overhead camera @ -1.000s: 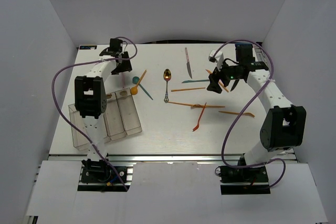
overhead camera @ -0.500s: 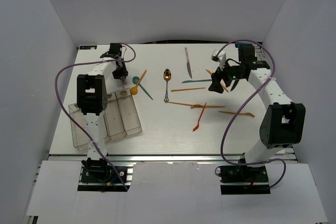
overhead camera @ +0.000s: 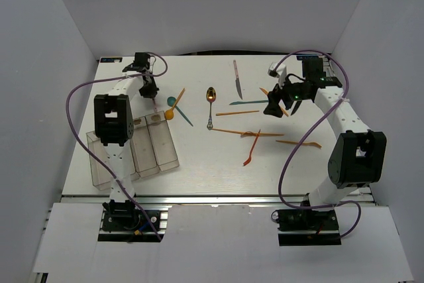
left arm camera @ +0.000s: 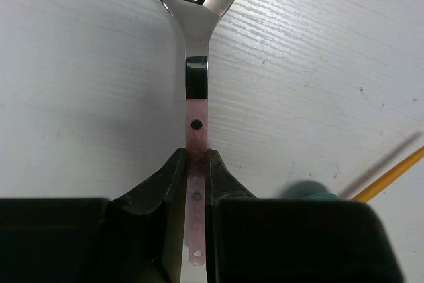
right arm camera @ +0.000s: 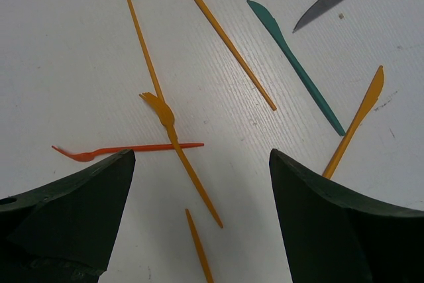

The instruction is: Sort the eating utensils into containers

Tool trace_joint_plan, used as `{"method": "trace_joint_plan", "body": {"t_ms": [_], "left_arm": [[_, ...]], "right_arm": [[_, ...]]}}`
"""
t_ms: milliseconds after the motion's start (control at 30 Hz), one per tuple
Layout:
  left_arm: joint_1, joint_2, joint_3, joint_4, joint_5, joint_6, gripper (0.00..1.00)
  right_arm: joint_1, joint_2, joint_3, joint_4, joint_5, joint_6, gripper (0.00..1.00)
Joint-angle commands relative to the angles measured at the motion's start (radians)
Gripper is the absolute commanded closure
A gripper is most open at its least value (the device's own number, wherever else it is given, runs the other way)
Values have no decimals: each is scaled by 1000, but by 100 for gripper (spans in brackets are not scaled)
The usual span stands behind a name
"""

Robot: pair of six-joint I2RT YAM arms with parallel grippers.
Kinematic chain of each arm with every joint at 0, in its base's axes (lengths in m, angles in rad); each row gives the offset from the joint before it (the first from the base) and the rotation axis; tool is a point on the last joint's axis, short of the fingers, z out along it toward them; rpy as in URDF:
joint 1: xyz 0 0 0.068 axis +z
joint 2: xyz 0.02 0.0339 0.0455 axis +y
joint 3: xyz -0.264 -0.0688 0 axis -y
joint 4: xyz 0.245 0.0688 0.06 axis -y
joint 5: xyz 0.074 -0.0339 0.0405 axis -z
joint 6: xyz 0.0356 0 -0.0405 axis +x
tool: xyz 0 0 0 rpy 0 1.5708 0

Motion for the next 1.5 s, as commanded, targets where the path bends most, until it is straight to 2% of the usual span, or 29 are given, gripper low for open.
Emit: {"method": "trace_joint_plan", "body": {"t_ms": [0,133,233,467,600,733,900,1067,1167,1300,1467], "left_arm": [[31,-150,47,8,20,-20,100],[49,-289,7,8,33,-20,100],[95,-391,-97,8,53,-20,100],[191,-846,-488,-42,109,-17,100],[231,-1041,-738,-101,64,-8,100],[265,-1167,-859,-147,20,-14,100],[284,-1227,-883,-220,-68,-17,100],[293,-1136,-857,-219,-50,29,100],[291,-1092,-828,-217,-46,144,100],[291,-1077,-838,-200,-172,250,100],[293,-1101,-921,-93,-282,472,100]], "right_arm": [[-5,-50,-11,-8,-42,2,11],[-5,-53,-26,-1,-56,3,11],[-5,-54,-38,7,-65,3,11],[-5,-62,-63,27,-100,3,12],[-4,-51,-66,29,-123,3,12],[-5,-28,-63,24,-148,-11,12],[-5,-10,-61,18,-175,-26,12],[-5,7,-63,21,-208,-31,12],[-7,7,-69,25,-221,-37,12],[-16,10,-75,32,-247,-37,12],[-33,21,-74,29,-278,-43,12]]}}
